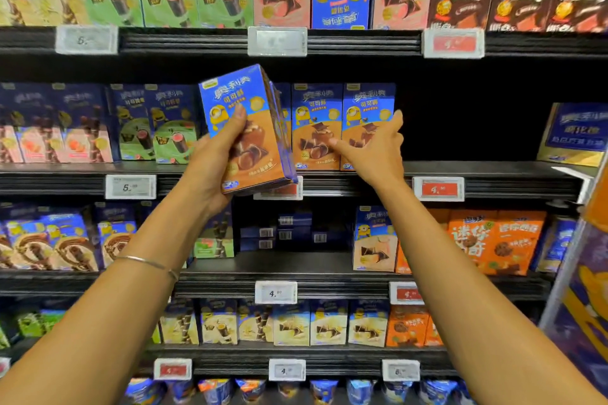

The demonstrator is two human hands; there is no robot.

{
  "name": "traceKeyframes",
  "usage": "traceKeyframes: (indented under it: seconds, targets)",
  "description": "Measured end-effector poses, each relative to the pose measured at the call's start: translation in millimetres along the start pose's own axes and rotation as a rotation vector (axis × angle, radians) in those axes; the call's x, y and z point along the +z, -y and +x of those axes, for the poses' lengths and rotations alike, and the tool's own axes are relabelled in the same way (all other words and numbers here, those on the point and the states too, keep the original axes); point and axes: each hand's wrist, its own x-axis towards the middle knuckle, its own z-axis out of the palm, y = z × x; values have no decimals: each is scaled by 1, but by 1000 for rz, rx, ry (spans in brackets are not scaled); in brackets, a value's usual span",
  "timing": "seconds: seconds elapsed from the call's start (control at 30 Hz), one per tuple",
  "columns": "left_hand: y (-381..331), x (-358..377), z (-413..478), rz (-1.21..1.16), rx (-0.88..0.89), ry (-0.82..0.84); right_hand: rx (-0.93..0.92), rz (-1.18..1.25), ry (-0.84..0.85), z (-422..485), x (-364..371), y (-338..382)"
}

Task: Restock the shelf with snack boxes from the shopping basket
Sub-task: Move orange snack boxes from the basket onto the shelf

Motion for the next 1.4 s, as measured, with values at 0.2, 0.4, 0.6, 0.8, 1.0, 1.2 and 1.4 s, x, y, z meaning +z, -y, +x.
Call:
traceKeyframes:
  seconds: [0.2,0.4,0.6,0.8,1.0,1.2,1.4]
  targets:
    - [6,1,8,11,-23,13,-7,-55,-23,4,3,-4]
    - [9,4,14,48,-32,43,-13,-121,-13,11,4,-5]
    - [5,4,23,78,-92,79,-16,-177,11,17,2,-6]
    - [0,6,30,58,-157,74,-12,-225,13,18,5,-6]
    - [1,11,28,30,-145,30,10,-244,4,17,8,-9]
    - [5,12,5,-2,-33,-37,-64,-108,-177,-4,2,2]
    - [27,14,-44,39,109,-90,-259,459,90,-87,-5,30]
